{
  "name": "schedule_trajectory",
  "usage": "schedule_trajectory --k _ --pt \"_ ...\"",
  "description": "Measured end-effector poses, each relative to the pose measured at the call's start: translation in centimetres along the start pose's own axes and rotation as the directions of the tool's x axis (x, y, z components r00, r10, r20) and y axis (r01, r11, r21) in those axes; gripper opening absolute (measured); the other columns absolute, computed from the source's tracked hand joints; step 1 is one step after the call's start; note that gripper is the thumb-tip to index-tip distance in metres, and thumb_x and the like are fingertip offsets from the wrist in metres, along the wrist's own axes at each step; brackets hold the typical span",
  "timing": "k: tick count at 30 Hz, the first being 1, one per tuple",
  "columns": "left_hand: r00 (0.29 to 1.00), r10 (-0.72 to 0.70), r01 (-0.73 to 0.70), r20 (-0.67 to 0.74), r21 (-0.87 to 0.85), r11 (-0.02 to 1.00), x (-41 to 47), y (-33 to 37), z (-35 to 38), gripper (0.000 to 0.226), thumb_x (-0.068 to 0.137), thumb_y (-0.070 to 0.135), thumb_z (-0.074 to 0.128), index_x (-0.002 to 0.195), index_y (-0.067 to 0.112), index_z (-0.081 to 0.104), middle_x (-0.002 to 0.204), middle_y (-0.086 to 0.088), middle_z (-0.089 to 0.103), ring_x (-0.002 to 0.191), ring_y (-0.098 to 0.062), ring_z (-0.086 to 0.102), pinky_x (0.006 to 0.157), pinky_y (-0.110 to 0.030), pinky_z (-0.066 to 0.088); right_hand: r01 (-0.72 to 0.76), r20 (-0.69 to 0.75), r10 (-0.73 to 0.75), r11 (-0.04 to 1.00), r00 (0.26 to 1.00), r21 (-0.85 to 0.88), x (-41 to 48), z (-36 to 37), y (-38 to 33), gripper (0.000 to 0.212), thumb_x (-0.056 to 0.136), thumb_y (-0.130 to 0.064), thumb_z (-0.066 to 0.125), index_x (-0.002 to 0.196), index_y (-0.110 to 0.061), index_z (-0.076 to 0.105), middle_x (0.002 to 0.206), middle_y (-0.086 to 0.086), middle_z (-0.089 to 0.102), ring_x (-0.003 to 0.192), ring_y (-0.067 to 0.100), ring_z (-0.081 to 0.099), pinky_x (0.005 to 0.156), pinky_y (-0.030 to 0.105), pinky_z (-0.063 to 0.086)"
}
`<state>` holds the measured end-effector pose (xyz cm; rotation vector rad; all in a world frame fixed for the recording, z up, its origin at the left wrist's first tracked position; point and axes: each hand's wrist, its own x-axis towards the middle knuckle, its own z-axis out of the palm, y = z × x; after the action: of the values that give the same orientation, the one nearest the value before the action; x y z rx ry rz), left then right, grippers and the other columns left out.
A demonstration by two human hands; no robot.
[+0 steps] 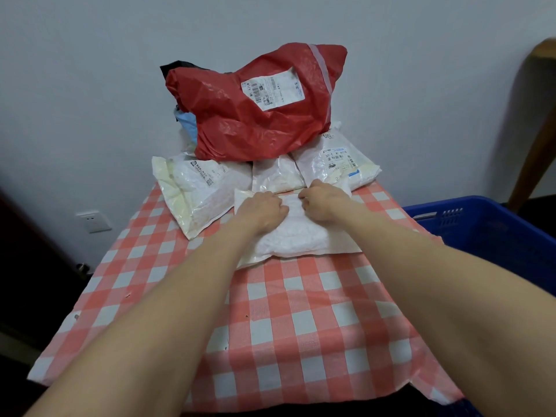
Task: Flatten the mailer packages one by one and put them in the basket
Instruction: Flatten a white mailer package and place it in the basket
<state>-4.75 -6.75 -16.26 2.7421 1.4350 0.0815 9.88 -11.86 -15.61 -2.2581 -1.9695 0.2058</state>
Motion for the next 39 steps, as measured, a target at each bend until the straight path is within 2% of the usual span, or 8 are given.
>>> schedule_trajectory --k 6,13,20,28,32,35,37,39 --pt "0.998 0.029 -0.03 0.047 0.021 0.999 -0.7 -0.2 1.4 0.053 0.101 0.039 0.023 0.151 0.027 0.018 0.157 -0.003 0.022 0.144 -0.019 0.018 0.116 -0.04 0.015 0.002 0.037 -0.004 0.998 0.999 0.064 -0.6 1.1 0.3 0.048 0.1 -0.034 0.031 0.144 -0.016 0.038 0.147 0.009 0.029 0.135 0.027 0.031 0.109 0.038 0.028" --pt "0.988 -0.001 -0.001 0.154 0.014 1.0 -0.9 0.0 1.3 0.057 0.099 0.051 0.017 0.152 0.035 0.002 0.161 -0.004 -0.001 0.148 -0.019 -0.002 0.118 -0.043 -0.001 0.033 0.069 -0.03 0.998 0.997 -0.044 -0.6 2.2 0.5 0.056 0.102 -0.042 0.022 0.153 -0.018 0.017 0.16 0.007 0.013 0.148 0.028 0.0 0.119 0.04 0.006" --pt "0.988 -0.002 -0.004 0.155 0.039 0.999 -1.1 -0.1 1.5 0.06 0.098 0.056 0.016 0.151 0.035 -0.002 0.161 -0.003 -0.005 0.148 -0.019 -0.006 0.118 -0.043 -0.003 0.019 0.109 -0.013 0.998 0.994 -0.053 -0.6 2.2 0.5 0.059 0.102 -0.045 0.019 0.155 -0.024 0.005 0.162 0.004 0.001 0.148 0.026 -0.011 0.119 0.041 -0.003" --pt "0.999 0.008 -0.009 0.047 0.028 1.0 -1.7 0.1 1.7 0.058 0.098 0.055 0.018 0.152 0.033 0.011 0.16 -0.002 0.008 0.148 -0.018 0.004 0.119 -0.041 0.002 0.027 0.099 -0.021 0.998 0.995 -0.058 -1.0 2.2 0.6 0.058 0.102 -0.047 0.017 0.155 -0.024 0.007 0.162 0.004 0.004 0.148 0.026 -0.008 0.12 0.042 -0.003" --pt "0.998 0.051 -0.052 -0.031 -0.011 0.999 -2.5 0.3 0.2 0.049 0.101 0.047 0.024 0.142 0.027 0.04 0.146 -0.003 0.04 0.134 -0.021 0.036 0.107 -0.039 0.03 0.038 0.009 -0.037 0.994 0.999 -0.106 -1.4 1.1 0.1 0.048 0.101 -0.041 0.031 0.144 -0.021 0.035 0.153 0.011 0.026 0.144 0.03 0.016 0.117 0.045 0.015" --pt "0.968 -0.1 0.083 -0.232 -0.08 0.993 -3.5 0.2 -0.7 0.041 0.101 0.038 0.029 0.127 0.022 0.055 0.13 -0.005 0.05 0.12 -0.024 0.045 0.094 -0.039 0.038 -0.027 -0.157 0.026 1.0 0.987 -0.004 -2.6 -0.4 -0.5 0.044 0.1 -0.039 0.039 0.138 -0.02 0.043 0.141 0.009 0.037 0.13 0.028 0.036 0.105 0.041 0.032" --pt "0.94 -0.23 0.219 -0.252 -0.073 0.973 -4.2 0.1 -0.8 0.041 0.1 0.039 0.03 0.127 0.02 0.054 0.128 -0.009 0.046 0.119 -0.027 0.043 0.092 -0.041 0.039 -0.044 -0.09 0.047 0.998 0.995 0.037 -3.5 -0.7 -1.1 0.047 0.1 -0.043 0.034 0.141 -0.021 0.041 0.144 0.01 0.035 0.133 0.029 0.033 0.107 0.044 0.031" --pt "0.926 -0.299 0.296 -0.229 -0.048 0.954 -4.9 0.3 -0.7 0.044 0.1 0.042 0.029 0.131 0.018 0.05 0.131 -0.012 0.041 0.122 -0.03 0.038 0.095 -0.043 0.038 -0.039 0.034 0.038 0.999 0.999 0.002 -4.5 -0.1 -1.6 0.053 0.099 -0.05 0.025 0.145 -0.026 0.035 0.153 0.01 0.025 0.142 0.032 0.019 0.115 0.05 0.017"
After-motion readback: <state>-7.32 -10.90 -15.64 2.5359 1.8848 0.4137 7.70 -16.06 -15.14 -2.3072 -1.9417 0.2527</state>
